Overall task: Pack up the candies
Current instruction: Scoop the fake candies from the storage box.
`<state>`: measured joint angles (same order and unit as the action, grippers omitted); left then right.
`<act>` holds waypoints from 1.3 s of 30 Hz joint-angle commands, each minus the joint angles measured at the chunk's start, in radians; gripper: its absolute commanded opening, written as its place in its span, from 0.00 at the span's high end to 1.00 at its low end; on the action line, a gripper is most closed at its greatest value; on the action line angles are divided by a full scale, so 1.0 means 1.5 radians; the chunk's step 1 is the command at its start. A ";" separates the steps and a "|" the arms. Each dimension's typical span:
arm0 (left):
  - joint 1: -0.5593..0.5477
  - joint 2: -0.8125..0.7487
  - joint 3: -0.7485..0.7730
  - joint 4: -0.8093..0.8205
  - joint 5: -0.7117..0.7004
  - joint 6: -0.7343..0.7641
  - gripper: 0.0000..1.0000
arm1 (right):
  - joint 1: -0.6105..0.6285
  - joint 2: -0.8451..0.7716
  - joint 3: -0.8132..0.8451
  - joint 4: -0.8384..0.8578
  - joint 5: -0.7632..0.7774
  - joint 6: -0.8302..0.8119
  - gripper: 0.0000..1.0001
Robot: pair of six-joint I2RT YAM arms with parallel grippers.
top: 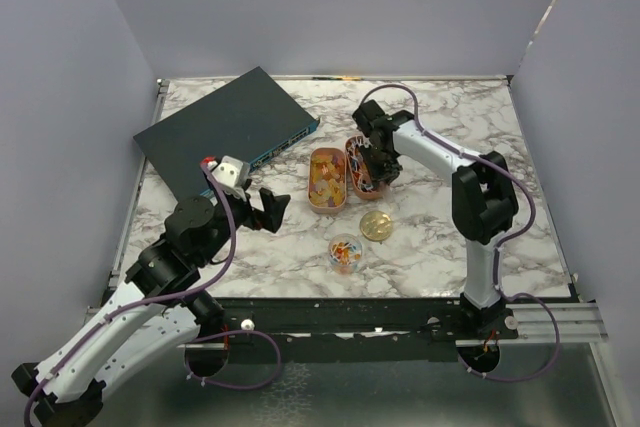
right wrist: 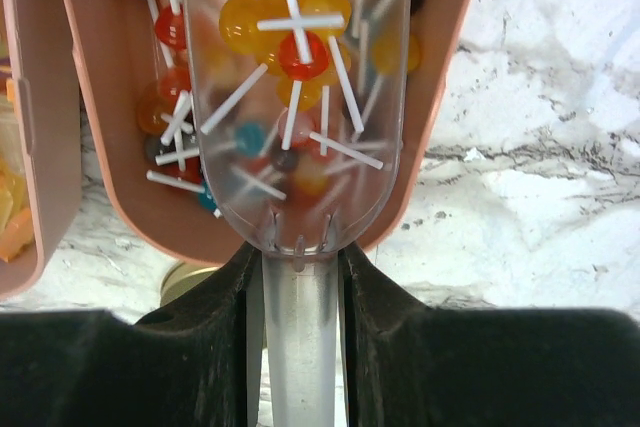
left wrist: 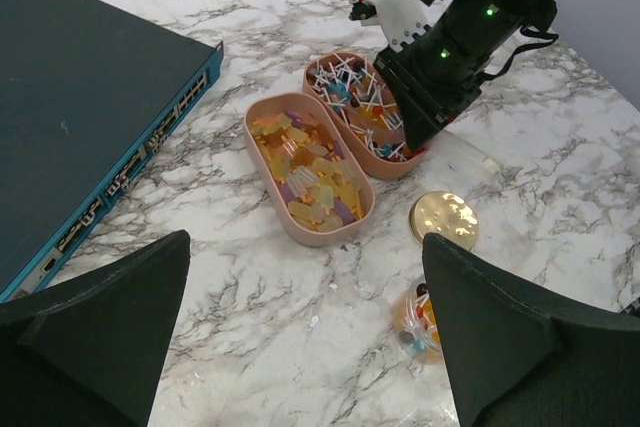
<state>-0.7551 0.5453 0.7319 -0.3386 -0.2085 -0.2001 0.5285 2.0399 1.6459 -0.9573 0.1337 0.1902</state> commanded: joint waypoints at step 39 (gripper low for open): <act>-0.002 0.064 0.006 -0.001 0.021 -0.012 0.01 | 0.067 -0.482 -0.406 0.294 -0.107 -0.220 0.99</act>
<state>-0.7551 0.6296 0.7303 -0.3389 -0.2081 -0.2016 0.5964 1.3987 1.0924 -0.6262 0.0502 -0.0463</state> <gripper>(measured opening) 0.991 0.296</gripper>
